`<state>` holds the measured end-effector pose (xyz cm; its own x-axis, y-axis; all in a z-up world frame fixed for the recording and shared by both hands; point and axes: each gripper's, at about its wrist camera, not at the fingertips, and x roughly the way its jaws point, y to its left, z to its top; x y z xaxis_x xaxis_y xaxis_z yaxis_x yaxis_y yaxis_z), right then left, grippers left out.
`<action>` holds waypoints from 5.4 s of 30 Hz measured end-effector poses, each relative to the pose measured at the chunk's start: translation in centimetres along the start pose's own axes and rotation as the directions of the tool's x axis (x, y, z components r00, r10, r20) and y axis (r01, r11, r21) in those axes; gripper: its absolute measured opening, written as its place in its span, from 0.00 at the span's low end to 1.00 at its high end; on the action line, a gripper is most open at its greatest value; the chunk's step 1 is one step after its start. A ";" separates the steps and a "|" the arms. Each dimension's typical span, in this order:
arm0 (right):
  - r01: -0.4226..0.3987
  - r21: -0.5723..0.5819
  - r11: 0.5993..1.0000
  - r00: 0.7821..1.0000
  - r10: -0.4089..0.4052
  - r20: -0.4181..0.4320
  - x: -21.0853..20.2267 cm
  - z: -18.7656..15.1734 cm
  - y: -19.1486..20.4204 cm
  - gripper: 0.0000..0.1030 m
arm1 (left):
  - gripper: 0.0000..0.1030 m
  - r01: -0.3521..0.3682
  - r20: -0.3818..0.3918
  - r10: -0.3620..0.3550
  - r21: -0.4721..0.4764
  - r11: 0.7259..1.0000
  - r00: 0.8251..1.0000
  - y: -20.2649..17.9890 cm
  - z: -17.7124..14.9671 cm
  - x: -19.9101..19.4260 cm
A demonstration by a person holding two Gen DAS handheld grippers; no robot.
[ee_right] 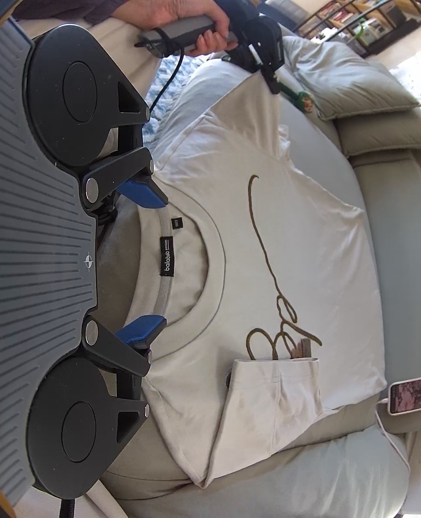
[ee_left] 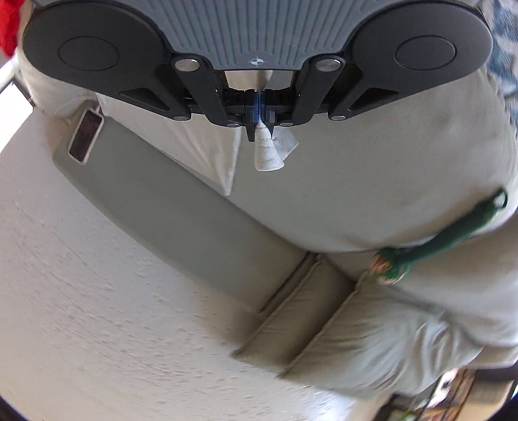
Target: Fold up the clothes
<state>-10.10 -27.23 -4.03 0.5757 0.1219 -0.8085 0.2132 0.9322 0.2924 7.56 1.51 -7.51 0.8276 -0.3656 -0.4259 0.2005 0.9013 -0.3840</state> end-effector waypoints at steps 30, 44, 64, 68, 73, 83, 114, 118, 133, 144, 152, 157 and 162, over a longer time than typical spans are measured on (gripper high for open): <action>-0.136 0.332 0.933 0.981 0.080 0.178 -3.5 0.2 -6.3 0.79 | 0.53 -0.202 -0.365 0.181 -0.019 0.979 0.913 0.5 -3.0 -0.1; -0.098 0.454 0.886 0.984 0.018 0.179 -2.9 -0.3 -9.6 0.80 | 0.49 -0.020 -0.295 -0.094 -0.360 0.933 0.951 3.5 -3.6 -1.4; -0.102 0.400 0.911 0.991 0.056 0.125 -1.9 -0.9 -8.1 0.81 | 0.02 -0.061 -0.363 0.024 -0.092 0.994 0.932 1.2 -4.0 1.0; -0.112 0.389 0.915 0.991 0.071 0.117 -1.9 -0.7 -7.8 0.81 | 0.01 -0.115 -0.329 0.137 0.085 0.990 0.934 -1.3 -3.0 -1.3; -0.097 0.371 0.924 0.991 0.056 0.119 -2.0 -0.7 -7.6 0.82 | 0.02 -0.190 -0.386 0.251 0.191 0.963 0.888 -1.2 -3.9 -0.2; -0.047 0.353 0.934 0.987 -0.011 0.159 -2.3 -0.2 -8.3 0.82 | 0.44 -0.262 -0.233 0.354 0.350 0.900 0.906 -5.0 -4.1 -3.3; 0.094 0.043 0.995 0.956 -0.103 0.273 -6.1 7.3 -6.0 0.48 | 0.54 -0.074 -0.297 0.188 0.355 0.932 0.936 -8.9 1.0 -0.3; 0.175 0.022 0.984 0.939 -0.174 0.296 -4.7 10.2 -6.7 0.30 | 0.36 -0.101 -0.330 0.209 0.316 0.943 0.920 -8.8 1.3 4.0; 0.244 0.068 0.967 0.969 -0.245 0.016 10.9 14.5 -12.9 0.23 | 0.34 -0.072 -0.476 0.302 0.442 0.894 0.826 -10.0 -1.1 13.0; 0.047 0.102 0.994 0.972 -0.069 0.226 -2.9 16.8 -9.9 0.55 | 0.61 0.071 -0.365 0.067 0.351 0.934 0.929 -12.8 6.2 3.6; 0.066 0.126 0.990 0.930 -0.106 0.351 -6.8 21.0 -9.7 0.71 | 0.66 -0.013 -0.271 0.109 0.334 0.943 0.956 -12.5 11.0 6.4; 0.063 0.162 0.985 0.947 -0.111 0.303 -3.1 25.0 -11.9 0.66 | 0.59 -0.047 -0.298 0.143 0.307 0.951 0.944 -10.7 12.0 12.7; 0.100 0.224 0.969 0.967 -0.148 0.208 4.6 28.6 -15.0 0.57 | 0.47 -0.047 -0.359 0.159 0.301 0.952 0.920 -9.0 11.2 20.4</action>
<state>11.93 -50.43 2.47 0.6895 -0.0910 -0.7185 0.4410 0.8397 0.3168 28.51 -11.52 -3.57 0.6051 -0.2764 -0.7467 0.3101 0.9456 -0.0987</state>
